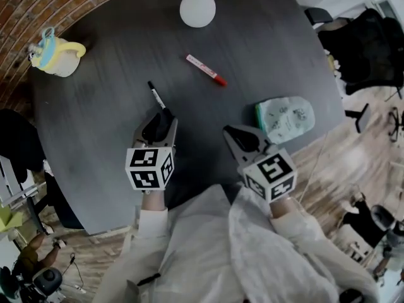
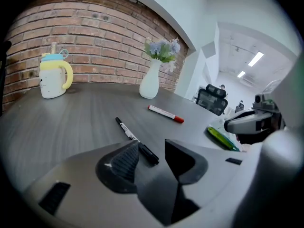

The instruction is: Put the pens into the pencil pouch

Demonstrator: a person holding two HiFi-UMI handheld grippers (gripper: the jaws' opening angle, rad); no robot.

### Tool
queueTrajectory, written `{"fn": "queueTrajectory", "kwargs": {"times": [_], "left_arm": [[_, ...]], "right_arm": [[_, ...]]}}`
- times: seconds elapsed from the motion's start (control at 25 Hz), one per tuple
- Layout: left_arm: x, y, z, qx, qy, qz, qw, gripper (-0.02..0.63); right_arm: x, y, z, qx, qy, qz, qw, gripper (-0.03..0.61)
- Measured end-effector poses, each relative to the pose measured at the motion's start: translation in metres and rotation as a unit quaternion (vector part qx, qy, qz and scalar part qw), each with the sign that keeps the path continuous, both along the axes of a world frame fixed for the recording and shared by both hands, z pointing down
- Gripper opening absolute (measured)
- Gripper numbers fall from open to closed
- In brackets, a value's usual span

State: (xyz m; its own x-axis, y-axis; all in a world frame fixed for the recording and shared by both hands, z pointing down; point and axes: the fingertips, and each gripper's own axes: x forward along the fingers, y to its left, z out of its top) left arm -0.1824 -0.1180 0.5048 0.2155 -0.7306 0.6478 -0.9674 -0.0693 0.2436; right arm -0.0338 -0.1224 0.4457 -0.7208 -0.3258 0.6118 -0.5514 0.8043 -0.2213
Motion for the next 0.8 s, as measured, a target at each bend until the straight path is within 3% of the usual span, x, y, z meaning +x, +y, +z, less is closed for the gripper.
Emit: {"fn": "queueTrajectory", "kwargs": {"times": [0.2, 0.44, 0.8], "left_arm": [[0.007, -0.004, 0.014, -0.024, -0.022, 0.013, 0.9994, 0.167], [0.005, -0.010, 0.020, -0.030, -0.078, 0.003, 0.9965, 0.172], [-0.002, -0.012, 0.027, -0.047, -0.100, 0.004, 0.9938, 0.169]], "right_arm": [[0.006, -0.001, 0.004, -0.001, -0.003, 0.009, 1.000, 0.011], [0.014, -0.006, 0.002, 0.002, -0.006, 0.016, 1.000, 0.011], [0.028, -0.012, -0.004, 0.019, -0.018, 0.035, 0.999, 0.011]]}}
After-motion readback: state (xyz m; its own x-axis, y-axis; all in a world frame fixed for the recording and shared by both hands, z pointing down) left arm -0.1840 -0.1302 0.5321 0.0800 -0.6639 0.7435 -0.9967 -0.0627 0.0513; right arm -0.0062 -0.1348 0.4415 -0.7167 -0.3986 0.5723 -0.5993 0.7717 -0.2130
